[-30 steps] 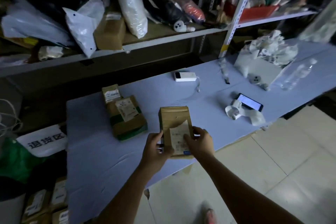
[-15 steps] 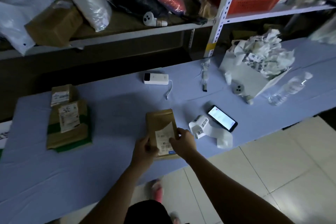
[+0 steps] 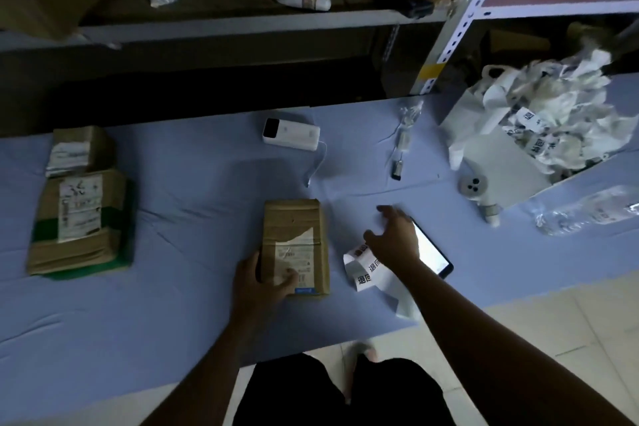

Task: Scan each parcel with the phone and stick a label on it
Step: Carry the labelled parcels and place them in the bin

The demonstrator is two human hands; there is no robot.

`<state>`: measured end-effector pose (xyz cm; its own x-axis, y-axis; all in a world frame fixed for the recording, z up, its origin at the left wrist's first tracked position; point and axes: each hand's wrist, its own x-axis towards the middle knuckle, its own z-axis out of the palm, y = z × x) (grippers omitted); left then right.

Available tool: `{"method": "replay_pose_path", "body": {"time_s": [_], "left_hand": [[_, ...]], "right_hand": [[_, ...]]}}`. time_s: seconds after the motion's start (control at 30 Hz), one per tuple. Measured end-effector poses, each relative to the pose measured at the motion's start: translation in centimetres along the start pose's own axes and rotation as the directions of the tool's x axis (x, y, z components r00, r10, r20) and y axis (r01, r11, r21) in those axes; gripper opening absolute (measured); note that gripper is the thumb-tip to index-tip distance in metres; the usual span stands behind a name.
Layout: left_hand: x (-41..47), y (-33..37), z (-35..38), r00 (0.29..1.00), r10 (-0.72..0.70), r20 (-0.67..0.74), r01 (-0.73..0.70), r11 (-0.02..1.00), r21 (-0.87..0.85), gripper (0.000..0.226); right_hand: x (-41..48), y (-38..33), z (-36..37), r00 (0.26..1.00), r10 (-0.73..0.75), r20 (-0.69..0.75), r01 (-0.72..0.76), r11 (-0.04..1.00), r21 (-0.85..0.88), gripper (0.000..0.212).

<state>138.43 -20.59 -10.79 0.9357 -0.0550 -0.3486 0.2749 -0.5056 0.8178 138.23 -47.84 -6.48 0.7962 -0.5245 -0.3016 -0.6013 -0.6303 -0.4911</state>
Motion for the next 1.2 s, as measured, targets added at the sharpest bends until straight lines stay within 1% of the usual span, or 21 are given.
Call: {"method": "replay_pose_path", "body": {"time_s": [0.07, 0.1, 0.13, 0.17, 0.23, 0.27, 0.33, 0.4, 0.47, 0.57, 0.67, 0.73, 0.83, 0.9, 0.93, 1.0, 1.03, 1.1, 1.13, 1.2], "left_hand": [[-0.7, -0.3, 0.7, 1.000, -0.013, 0.014, 0.012, 0.999, 0.036, 0.078], [-1.2, -0.3, 1.1, 1.000, -0.012, 0.024, 0.011, 0.999, 0.032, 0.083], [-1.8, -0.3, 1.7, 1.000, -0.012, 0.005, 0.012, 1.000, 0.018, 0.084], [-2.4, -0.1, 2.3, 0.999, -0.027, -0.022, 0.027, 1.000, -0.003, 0.086], [-3.4, 0.3, 3.6, 0.994, -0.082, -0.071, 0.080, 0.996, -0.039, 0.093], [-3.9, 0.5, 4.3, 0.988, -0.119, -0.100, 0.116, 0.992, -0.040, 0.101], [-4.6, 0.9, 5.5, 0.967, -0.190, -0.171, 0.193, 0.981, 0.001, 0.115], [-5.1, 1.3, 6.3, 0.944, -0.249, -0.215, 0.266, 0.963, 0.052, 0.120], [-5.5, 1.6, 7.0, 0.929, -0.282, -0.241, 0.294, 0.956, 0.014, 0.124], [-6.2, 2.6, 7.6, 0.924, -0.274, -0.268, 0.261, 0.962, -0.083, 0.119], [-6.6, 3.3, 8.1, 0.939, -0.249, -0.238, 0.215, 0.963, -0.160, 0.107], [-6.9, 3.5, 8.1, 0.937, -0.237, -0.258, 0.203, 0.968, -0.149, 0.102], [-6.8, 3.3, 7.5, 0.932, -0.134, -0.337, 0.109, 0.990, -0.092, 0.099], [-6.5, 3.0, 6.6, 0.910, -0.086, -0.405, 0.068, 0.996, -0.057, 0.098], [-6.4, 2.9, 6.0, 0.898, -0.086, -0.432, 0.066, 0.996, -0.061, 0.097], [-5.9, 2.7, 4.7, 0.871, -0.111, -0.479, 0.074, 0.993, -0.096, 0.091], [-5.5, 2.7, 4.1, 0.866, -0.112, -0.488, 0.070, 0.992, -0.103, 0.087], [-4.8, 2.1, 3.1, 0.884, -0.085, -0.460, 0.056, 0.995, -0.078, 0.079], [-4.5, 1.7, 2.7, 0.897, -0.059, -0.438, 0.036, 0.998, -0.059, 0.078], [-4.3, 1.0, 2.2, 0.912, 0.018, -0.410, -0.025, 1.000, -0.012, 0.079]], "right_hand": [[1.4, 2.5, -1.1, 0.997, 0.036, 0.075, -0.017, 0.971, -0.240, 0.085], [1.9, 3.7, -1.5, 0.993, 0.054, 0.104, -0.018, 0.949, -0.316, 0.093], [2.5, 4.8, -1.7, 0.990, 0.061, 0.128, -0.011, 0.932, -0.363, 0.097], [2.9, 5.8, -1.8, 0.987, 0.072, 0.146, -0.010, 0.922, -0.386, 0.098], [3.2, 7.6, -2.0, 0.981, 0.090, 0.170, -0.020, 0.927, -0.374, 0.090], [3.3, 8.4, -2.1, 0.981, 0.090, 0.171, -0.023, 0.933, -0.359, 0.086], [3.6, 9.5, -2.4, 0.980, 0.073, 0.188, -0.001, 0.933, -0.359, 0.082], [3.9, 10.1, -2.7, 0.975, 0.050, 0.214, 0.030, 0.934, -0.357, 0.081], [4.1, 10.5, -3.0, 0.972, 0.025, 0.233, 0.059, 0.937, -0.344, 0.079], [4.5, 10.5, -3.4, 0.968, 0.010, 0.249, 0.073, 0.943, -0.324, 0.079], [4.8, 9.8, -3.8, 0.968, -0.013, 0.250, 0.082, 0.959, -0.269, 0.082], [4.8, 8.8, -4.3, 0.973, -0.072, 0.218, 0.112, 0.978, -0.176, 0.082], [4.7, 6.2, -4.8, 0.963, -0.210, 0.167, 0.228, 0.969, -0.096, 0.082], [4.3, 4.3, -4.9, 0.934, -0.309, 0.179, 0.322, 0.945, -0.051, 0.081], [3.9, 3.4, -4.9, 0.912, -0.355, 0.206, 0.366, 0.931, -0.016, 0.079], [3.4, 1.7, -5.0, 0.838, -0.445, 0.315, 0.467, 0.884, 0.007, 0.081], [3.1, 1.0, -5.1, 0.785, -0.478, 0.394, 0.526, 0.850, -0.017, 0.086], [2.5, -0.1, -5.1, 0.688, -0.497, 0.528, 0.634, 0.766, -0.104, 0.095], [2.2, -0.5, -5.1, 0.663, -0.491, 0.565, 0.670, 0.726, -0.154, 0.097], [1.6, -1.0, -5.2, 0.649, -0.482, 0.588, 0.709, 0.664, -0.238, 0.099]]}}
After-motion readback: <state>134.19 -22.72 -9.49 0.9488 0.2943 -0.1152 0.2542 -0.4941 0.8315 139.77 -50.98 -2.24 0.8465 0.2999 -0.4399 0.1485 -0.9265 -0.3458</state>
